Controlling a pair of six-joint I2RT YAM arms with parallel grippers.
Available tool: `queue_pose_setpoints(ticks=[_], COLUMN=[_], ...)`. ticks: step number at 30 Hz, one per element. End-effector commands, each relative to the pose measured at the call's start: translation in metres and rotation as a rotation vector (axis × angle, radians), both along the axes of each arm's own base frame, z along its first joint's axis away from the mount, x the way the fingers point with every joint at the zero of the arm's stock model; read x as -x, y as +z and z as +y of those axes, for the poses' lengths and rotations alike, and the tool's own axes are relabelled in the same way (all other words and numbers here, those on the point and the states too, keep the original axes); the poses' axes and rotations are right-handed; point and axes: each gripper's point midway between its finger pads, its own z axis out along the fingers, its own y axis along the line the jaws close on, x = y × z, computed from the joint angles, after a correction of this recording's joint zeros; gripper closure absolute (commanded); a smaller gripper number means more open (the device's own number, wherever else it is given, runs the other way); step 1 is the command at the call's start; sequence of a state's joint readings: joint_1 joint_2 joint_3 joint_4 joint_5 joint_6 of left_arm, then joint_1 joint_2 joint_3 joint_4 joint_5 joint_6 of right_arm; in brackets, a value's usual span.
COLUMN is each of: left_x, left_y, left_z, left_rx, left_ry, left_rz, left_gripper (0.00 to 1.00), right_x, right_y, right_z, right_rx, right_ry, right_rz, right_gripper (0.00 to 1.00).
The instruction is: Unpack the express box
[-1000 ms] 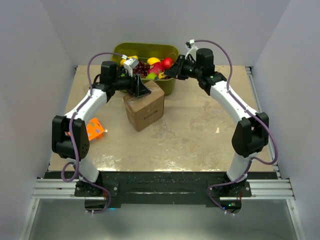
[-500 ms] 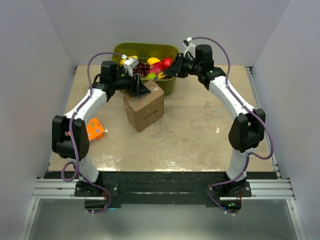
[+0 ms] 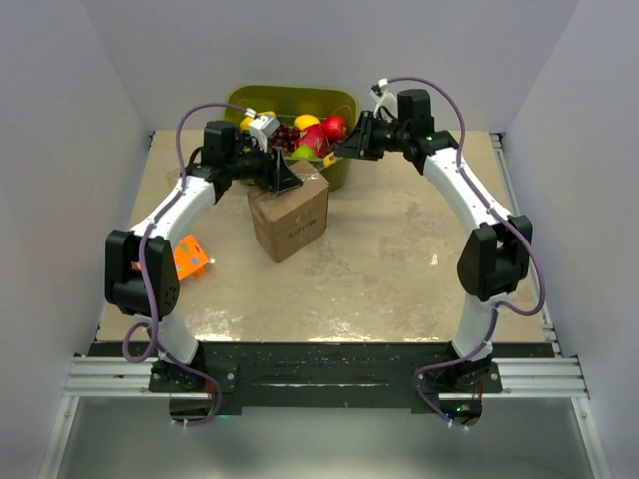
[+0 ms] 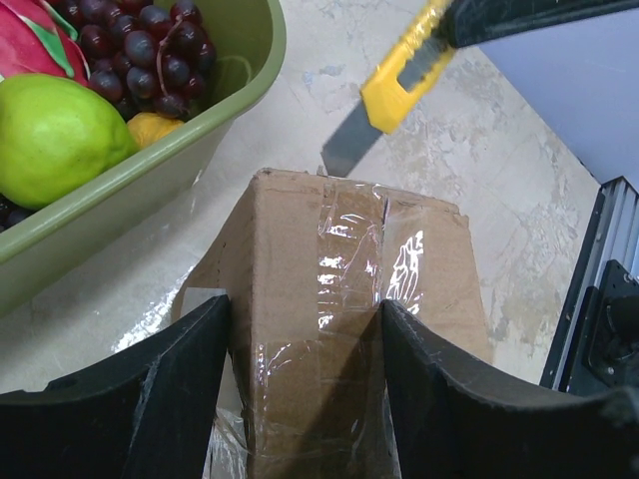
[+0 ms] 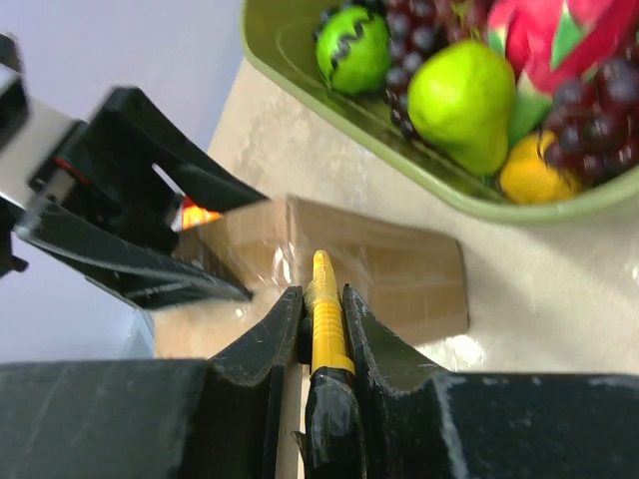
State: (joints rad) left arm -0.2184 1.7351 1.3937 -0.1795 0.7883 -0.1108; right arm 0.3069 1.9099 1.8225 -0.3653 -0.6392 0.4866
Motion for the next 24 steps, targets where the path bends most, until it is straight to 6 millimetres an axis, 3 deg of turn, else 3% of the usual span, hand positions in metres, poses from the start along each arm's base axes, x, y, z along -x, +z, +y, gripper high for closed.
queue_pose_setpoints(ticks=[1,2,6,11,21,24], left_x=[-0.005,-0.005,-0.006,-0.004,0.002,0.005], left_y=[-0.044,-0.045,-0.047,-0.043,-0.040,-0.040], left_z=[0.013,0.013,0.013,0.010,0.007,0.005], left_rx=[-0.112,-0.111,-0.110,-0.092,-0.093,-0.094], left_ry=[0.069,0.070,0.074,0.052,0.027,0.021], left_rz=[0.081,0.085,0.088,0.085,0.073,0.073], left_gripper=[0.96,1.00,1.00,1.00,1.00,1.00], right_x=[0.024,0.025,0.028,0.009,-0.019,-0.024], right_y=[0.000,0.001,0.004,0.016,0.044,0.045], right_z=[-0.006,-0.006,-0.007,-0.024,-0.010,-0.007], right_rx=[0.011,0.010,0.009,0.001,-0.116,-0.132], right_ry=[0.056,0.057,0.054,-0.040,-0.041,-0.039], right_rz=[0.072,0.072,0.066,0.010,-0.074,-0.072], right_gripper=[1.00,1.00,1.00,1.00,1.00,1.00])
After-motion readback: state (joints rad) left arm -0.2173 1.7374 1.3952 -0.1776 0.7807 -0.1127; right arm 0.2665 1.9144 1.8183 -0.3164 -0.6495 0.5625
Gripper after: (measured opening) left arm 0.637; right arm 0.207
